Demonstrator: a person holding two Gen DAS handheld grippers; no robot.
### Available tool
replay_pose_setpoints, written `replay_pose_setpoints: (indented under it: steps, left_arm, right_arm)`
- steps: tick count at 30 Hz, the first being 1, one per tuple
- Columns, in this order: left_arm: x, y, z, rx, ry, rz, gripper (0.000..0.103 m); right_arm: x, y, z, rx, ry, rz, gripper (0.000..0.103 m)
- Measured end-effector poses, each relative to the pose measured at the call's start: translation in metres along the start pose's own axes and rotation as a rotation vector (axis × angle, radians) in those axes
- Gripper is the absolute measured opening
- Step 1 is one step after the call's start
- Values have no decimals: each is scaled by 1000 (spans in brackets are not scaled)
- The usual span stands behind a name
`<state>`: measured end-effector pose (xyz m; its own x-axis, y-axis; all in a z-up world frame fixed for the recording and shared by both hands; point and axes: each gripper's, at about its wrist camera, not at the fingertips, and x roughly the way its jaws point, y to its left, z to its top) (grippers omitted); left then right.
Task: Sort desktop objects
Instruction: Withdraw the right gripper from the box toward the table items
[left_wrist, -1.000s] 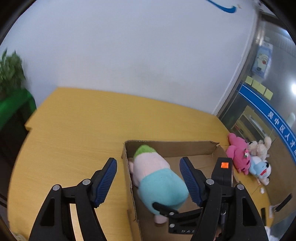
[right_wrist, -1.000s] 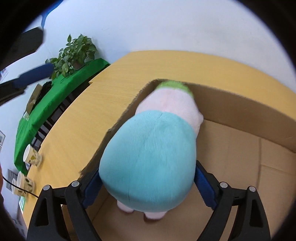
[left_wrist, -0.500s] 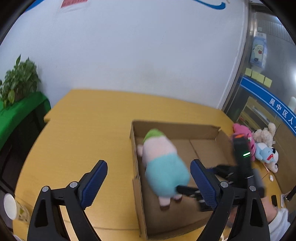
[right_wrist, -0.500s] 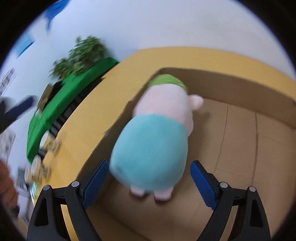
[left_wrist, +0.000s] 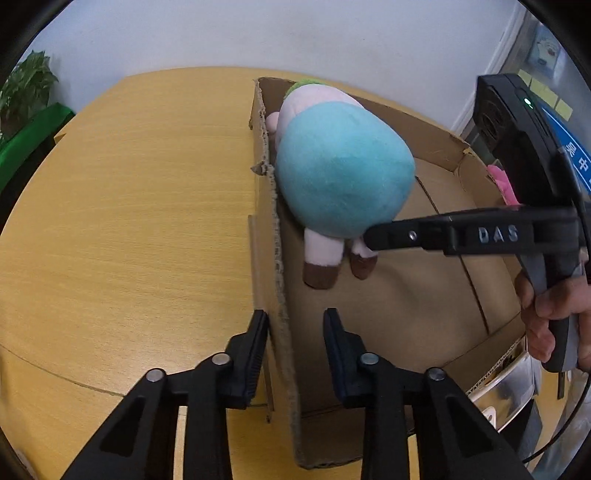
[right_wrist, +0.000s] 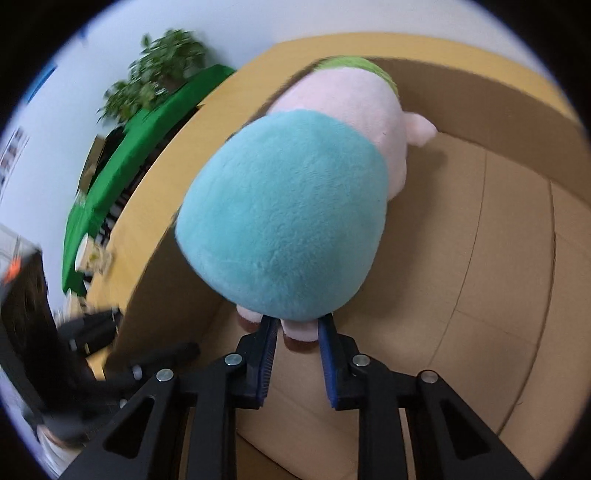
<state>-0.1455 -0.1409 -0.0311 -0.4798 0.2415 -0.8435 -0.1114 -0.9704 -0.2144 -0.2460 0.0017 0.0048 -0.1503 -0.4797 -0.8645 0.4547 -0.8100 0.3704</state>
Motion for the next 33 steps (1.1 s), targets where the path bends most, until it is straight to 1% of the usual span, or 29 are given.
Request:
replay_pose_setpoints:
  steps: [1, 3, 5, 10, 11, 13, 14, 15, 16, 18, 21, 22, 24, 26, 27, 28, 29, 31, 33]
  left_arm:
    - [2, -1, 0, 15, 6, 15, 15]
    - [2, -4, -1, 28, 9, 12, 15]
    - [3, -8, -2, 47, 12, 18, 15]
    - [6, -12, -3, 40, 16, 13, 15]
    - [6, -14, -4, 43, 19, 16, 15]
    - [7, -16, -5, 42, 22, 15, 15]
    - [7, -17, -5, 38, 24, 12, 15]
    - [8, -18, -5, 36, 26, 7, 15]
    - [9, -19, -5, 36, 29, 8, 15]
    - [10, -25, -5, 57, 30, 36, 15]
    - [9, -29, -6, 68, 35, 56, 15]
    - [8, -28, -7, 61, 36, 56, 15]
    - [6, -24, -7, 48, 39, 52, 15]
    - [5, -20, -7, 42, 40, 57, 15]
    - [4, -20, -7, 41, 42, 58, 15]
    - [3, -21, -9, 41, 45, 58, 15]
    - [0, -27, -4, 44, 49, 58, 15]
    - [9, -22, 7, 43, 57, 56, 15]
    - [8, -22, 6, 44, 62, 77, 15]
  right_arm:
    - [2, 0, 7, 4, 0, -6, 22]
    - [8, 0, 18, 9, 7, -37, 22]
    - [13, 0, 27, 12, 12, -37, 22]
    - [30, 1, 35, 23, 5, -59, 23]
    - [30, 2, 35, 27, 7, -61, 27]
    - [27, 2, 31, 22, 2, -70, 39]
    - [24, 2, 29, 18, -4, -75, 50]
    - [18, 2, 26, 11, -11, -86, 57]
    - [10, 3, 22, -2, -23, -107, 58]
    - [-8, 3, 12, -28, -46, -135, 62]
    - [-45, -1, -19, -65, -96, -162, 67]
    - [-59, -6, -34, -69, -112, -185, 68]
    - [-80, -20, -63, -51, -134, -215, 68]
    - [-101, -42, -101, -5, -154, -246, 68]
    - [-107, -51, -114, 17, -155, -268, 68]
    - [-110, -65, -133, 49, -139, -302, 68]
    - [-109, -73, -145, 66, -117, -320, 68]
    - [-108, -91, -166, 102, -97, -313, 68]
    - [-114, -100, -179, 141, -130, -274, 68]
